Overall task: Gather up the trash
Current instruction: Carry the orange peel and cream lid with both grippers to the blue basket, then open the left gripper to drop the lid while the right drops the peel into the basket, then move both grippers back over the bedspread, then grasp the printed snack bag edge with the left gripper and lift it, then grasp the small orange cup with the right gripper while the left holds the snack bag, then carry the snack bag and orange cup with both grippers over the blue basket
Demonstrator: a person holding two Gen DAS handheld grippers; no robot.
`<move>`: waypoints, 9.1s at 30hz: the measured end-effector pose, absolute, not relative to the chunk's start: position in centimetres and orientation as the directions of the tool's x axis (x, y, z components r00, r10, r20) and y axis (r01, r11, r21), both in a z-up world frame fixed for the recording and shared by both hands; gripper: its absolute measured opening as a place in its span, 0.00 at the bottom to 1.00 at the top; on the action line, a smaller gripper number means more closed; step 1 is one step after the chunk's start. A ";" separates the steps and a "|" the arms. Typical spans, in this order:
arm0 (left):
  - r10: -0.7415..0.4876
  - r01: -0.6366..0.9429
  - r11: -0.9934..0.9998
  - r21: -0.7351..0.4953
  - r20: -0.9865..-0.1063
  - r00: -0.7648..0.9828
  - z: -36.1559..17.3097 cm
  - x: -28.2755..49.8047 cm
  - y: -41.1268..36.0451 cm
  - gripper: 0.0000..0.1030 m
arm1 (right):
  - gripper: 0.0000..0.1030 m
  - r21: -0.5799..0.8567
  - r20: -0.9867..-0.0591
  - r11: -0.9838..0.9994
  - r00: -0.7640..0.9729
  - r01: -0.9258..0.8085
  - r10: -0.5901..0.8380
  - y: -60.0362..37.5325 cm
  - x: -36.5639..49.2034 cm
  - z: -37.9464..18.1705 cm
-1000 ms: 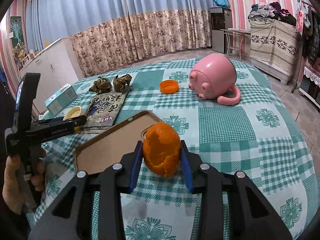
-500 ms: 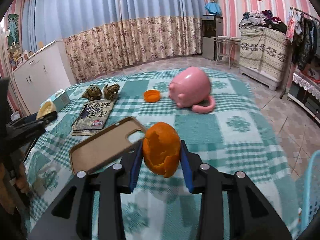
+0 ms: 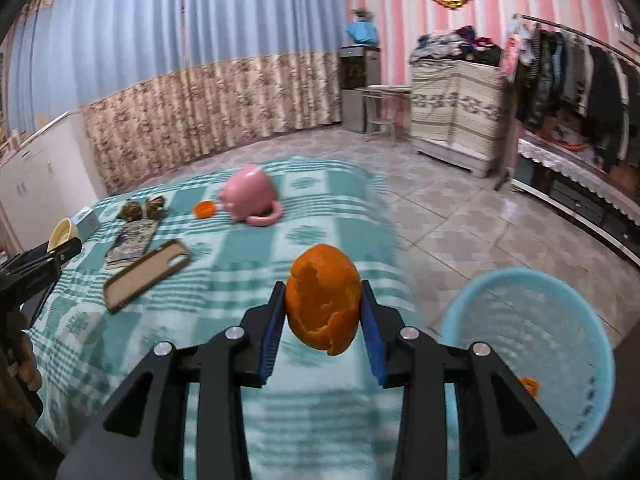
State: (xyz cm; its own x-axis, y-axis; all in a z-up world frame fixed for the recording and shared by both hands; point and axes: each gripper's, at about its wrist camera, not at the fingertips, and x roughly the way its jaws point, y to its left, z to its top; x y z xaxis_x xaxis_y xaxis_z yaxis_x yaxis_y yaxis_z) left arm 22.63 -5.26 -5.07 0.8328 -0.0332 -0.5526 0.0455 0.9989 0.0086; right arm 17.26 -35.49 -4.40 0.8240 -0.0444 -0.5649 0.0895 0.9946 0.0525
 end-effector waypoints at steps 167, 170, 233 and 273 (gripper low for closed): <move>0.100 -0.104 0.994 0.036 -0.685 0.722 -9.7 34.9 4.1 0.00 | 0.90 -0.048 -0.621 0.999 0.783 0.027 -0.051 -21.9 31.5 -10.2; 0.137 -0.138 0.989 0.050 -0.649 0.749 -8.2 33.8 5.9 0.00 | 0.90 -0.044 -0.610 0.999 0.792 0.002 -0.028 -20.5 32.5 -9.5; 0.201 -0.172 0.979 0.107 -0.593 0.780 -6.1 30.7 5.9 0.00 | 0.39 -0.237 -0.630 0.963 0.774 -0.126 -0.054 -20.6 27.4 -6.2; -0.363 0.431 0.902 -0.024 -0.581 0.729 -4.3 20.6 -29.4 0.00 | 0.39 -0.083 -0.627 0.902 0.681 0.424 -0.378 -52.5 8.6 -6.0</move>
State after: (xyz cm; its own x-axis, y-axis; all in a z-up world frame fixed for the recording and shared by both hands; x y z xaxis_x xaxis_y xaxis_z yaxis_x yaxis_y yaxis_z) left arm 20.56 -29.45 -4.31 0.7288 -0.3632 -0.5805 0.4309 0.9021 -0.0235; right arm 8.61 -52.53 -6.02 0.6806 -0.3782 -0.6275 0.4245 0.9016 -0.0830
